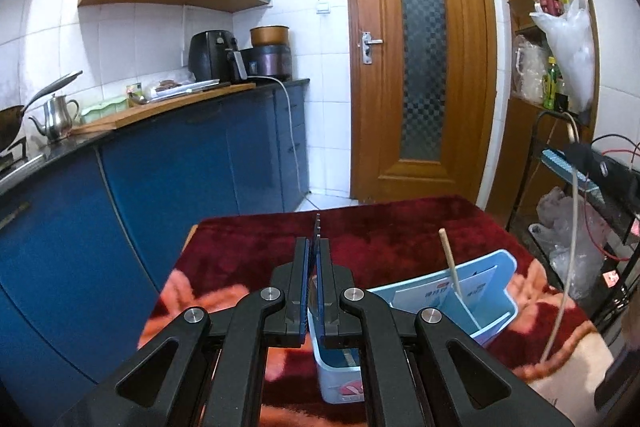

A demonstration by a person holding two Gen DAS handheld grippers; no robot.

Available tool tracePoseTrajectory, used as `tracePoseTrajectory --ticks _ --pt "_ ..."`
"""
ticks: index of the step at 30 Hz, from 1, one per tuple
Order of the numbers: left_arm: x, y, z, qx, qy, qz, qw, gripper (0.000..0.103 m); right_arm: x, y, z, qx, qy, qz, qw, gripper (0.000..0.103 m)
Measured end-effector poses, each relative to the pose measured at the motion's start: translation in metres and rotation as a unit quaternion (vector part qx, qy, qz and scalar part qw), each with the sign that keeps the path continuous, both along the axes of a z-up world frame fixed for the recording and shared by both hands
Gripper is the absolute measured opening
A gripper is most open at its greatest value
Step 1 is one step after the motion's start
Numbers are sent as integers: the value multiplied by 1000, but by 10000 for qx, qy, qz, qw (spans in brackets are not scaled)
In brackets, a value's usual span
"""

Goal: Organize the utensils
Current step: 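Carry the fork and chopstick over the caddy and lower the fork into it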

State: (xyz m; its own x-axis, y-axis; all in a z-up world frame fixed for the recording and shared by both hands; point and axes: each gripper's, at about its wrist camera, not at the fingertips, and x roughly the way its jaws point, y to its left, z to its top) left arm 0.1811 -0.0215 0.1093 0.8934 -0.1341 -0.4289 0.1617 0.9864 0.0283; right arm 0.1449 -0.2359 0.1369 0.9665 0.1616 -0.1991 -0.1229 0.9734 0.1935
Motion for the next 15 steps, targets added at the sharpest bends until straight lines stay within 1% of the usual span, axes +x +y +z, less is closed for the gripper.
tracePoseTrajectory --ticks 7,12,15 --pt "0 -1 -9 -73 -18 -132 9999 3 30 -1 0 89 -242 -302 9992 7" --pt "2 0 -15 -121 -15 -166 9998 3 44 -3 -7 107 -195 -387 9990 7" --pt "2 1 -16 -170 -25 -170 9997 4 48 -1 -17 64 -33 -329 9994 7"
